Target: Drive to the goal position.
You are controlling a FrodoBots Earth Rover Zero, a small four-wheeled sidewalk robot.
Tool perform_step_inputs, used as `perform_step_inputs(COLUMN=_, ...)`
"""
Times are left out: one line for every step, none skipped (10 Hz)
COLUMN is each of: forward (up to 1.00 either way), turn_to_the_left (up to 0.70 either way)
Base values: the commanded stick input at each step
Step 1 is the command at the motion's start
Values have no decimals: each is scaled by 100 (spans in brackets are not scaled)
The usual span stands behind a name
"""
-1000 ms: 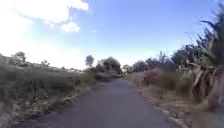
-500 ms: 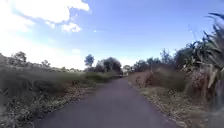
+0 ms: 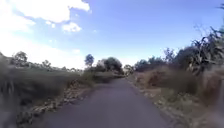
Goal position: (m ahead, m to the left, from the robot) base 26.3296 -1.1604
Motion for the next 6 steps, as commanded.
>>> perform_step_inputs(forward=85, turn_to_the_left=0)
perform_step_inputs(forward=85, turn_to_the_left=0)
perform_step_inputs(forward=85, turn_to_the_left=0)
perform_step_inputs(forward=85, turn_to_the_left=0)
perform_step_inputs(forward=85, turn_to_the_left=0)
perform_step_inputs(forward=85, turn_to_the_left=0)
